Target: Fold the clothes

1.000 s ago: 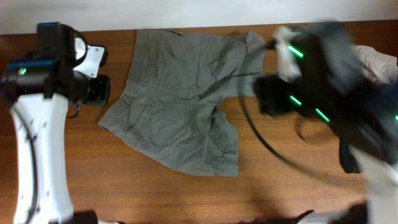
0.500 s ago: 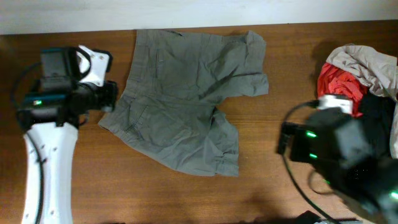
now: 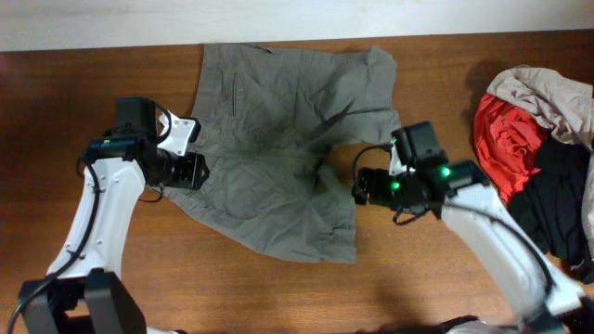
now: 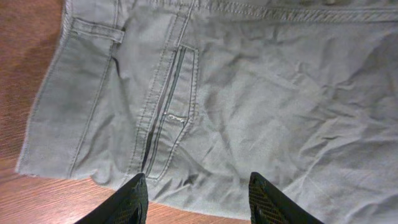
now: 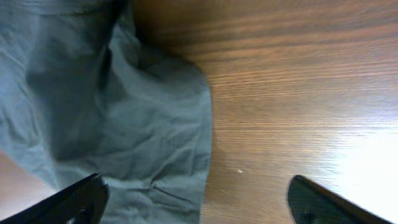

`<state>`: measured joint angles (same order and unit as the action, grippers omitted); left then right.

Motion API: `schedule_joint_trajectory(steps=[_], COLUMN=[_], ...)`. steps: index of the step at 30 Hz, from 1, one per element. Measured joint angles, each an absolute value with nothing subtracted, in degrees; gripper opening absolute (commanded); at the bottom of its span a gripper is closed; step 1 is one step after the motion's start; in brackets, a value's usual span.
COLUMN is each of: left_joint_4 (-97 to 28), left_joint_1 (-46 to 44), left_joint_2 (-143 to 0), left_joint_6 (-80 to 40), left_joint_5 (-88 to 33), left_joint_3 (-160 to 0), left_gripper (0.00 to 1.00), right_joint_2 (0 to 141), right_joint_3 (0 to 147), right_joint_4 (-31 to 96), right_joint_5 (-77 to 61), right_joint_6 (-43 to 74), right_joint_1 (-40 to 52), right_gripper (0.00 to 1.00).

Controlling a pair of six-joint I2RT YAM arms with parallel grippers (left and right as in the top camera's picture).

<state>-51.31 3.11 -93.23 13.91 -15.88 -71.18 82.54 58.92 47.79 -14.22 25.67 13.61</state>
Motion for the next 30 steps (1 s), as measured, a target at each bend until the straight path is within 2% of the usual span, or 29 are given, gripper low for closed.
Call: schedule_joint_trajectory(steps=[4, 8, 23, 27, 30], left_joint_4=[-51.3, -51.3, -51.2, -51.1, -51.1], left_joint_1=[3.1, 3.1, 3.1, 3.1, 3.1], left_joint_2=[-95.7, -97.8, -98.9, -98.9, -98.9], left_joint_6=[13.9, 13.9, 13.9, 13.9, 13.9], left_joint_5=[-16.2, -16.3, -16.3, -16.3, -16.3], left_joint_3=[-71.2, -71.2, -71.1, -71.1, -71.1], left_gripper=[0.52, 0.52, 0.52, 0.52, 0.52], right_joint_2=[90.8, 97.2, 103.7, 105.1, 105.3], right_joint_3=[58.9, 58.9, 58.9, 58.9, 58.9], right_joint_4=[44.5, 40.6, 32.5, 29.7, 28.2], right_joint_5=[-24.0, -31.5, -32.5, -33.1, -33.2], right_joint_6=[22.3, 19.7, 18.6, 18.3, 17.9], right_joint_1=[8.8, 8.0, 8.5, 10.1, 12.1], right_gripper=[0.92, 0.91, 0.90, 0.83, 0.64])
